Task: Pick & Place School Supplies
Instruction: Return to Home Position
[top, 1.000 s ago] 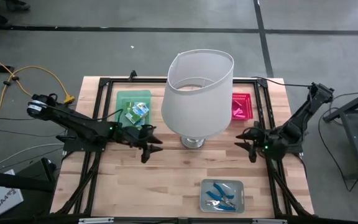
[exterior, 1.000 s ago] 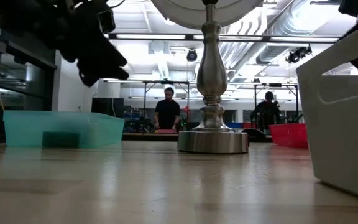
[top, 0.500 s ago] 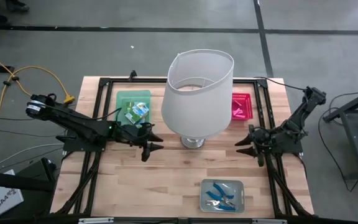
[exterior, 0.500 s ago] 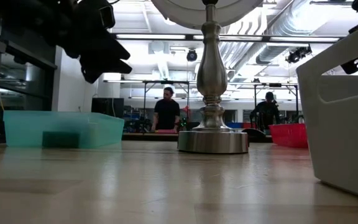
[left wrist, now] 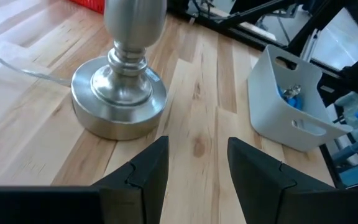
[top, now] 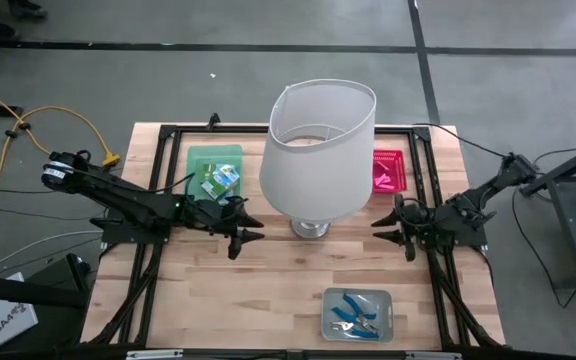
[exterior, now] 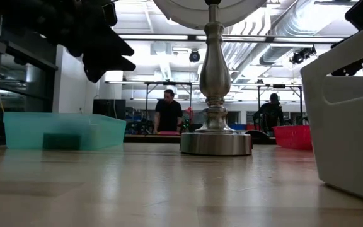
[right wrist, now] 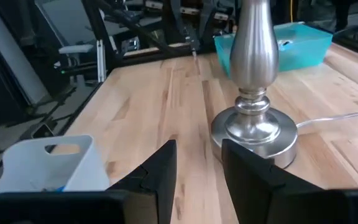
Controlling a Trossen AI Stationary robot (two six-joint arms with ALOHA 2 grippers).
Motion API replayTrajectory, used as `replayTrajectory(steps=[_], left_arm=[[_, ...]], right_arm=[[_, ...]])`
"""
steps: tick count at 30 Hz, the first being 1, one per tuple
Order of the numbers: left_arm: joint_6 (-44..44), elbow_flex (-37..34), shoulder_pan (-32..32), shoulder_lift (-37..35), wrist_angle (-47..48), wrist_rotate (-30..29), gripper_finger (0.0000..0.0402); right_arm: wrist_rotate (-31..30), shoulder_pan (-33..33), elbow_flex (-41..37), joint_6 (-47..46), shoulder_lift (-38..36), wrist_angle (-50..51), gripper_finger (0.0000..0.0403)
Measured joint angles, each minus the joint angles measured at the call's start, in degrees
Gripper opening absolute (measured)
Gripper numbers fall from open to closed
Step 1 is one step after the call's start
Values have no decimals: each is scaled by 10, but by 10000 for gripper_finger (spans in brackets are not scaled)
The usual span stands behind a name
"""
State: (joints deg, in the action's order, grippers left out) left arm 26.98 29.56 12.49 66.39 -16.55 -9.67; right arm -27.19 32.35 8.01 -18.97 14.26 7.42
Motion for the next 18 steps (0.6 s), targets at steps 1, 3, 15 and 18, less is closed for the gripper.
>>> replayTrajectory(steps=[1, 3, 15, 18], left_arm=[[0, 0, 0, 0, -3, 0, 159], [0, 0, 0, 0, -4, 0, 159], [0, 0, 0, 0, -4, 0, 159], [0, 0, 0, 0, -5, 0, 159]], right_arm=[[13, -12, -3, 4, 0, -3, 119], [31, -39, -8, 10, 0, -8, 119], [91, -134, -50, 0, 4, -41, 119], [96, -138, -50, -3, 5, -39, 119]])
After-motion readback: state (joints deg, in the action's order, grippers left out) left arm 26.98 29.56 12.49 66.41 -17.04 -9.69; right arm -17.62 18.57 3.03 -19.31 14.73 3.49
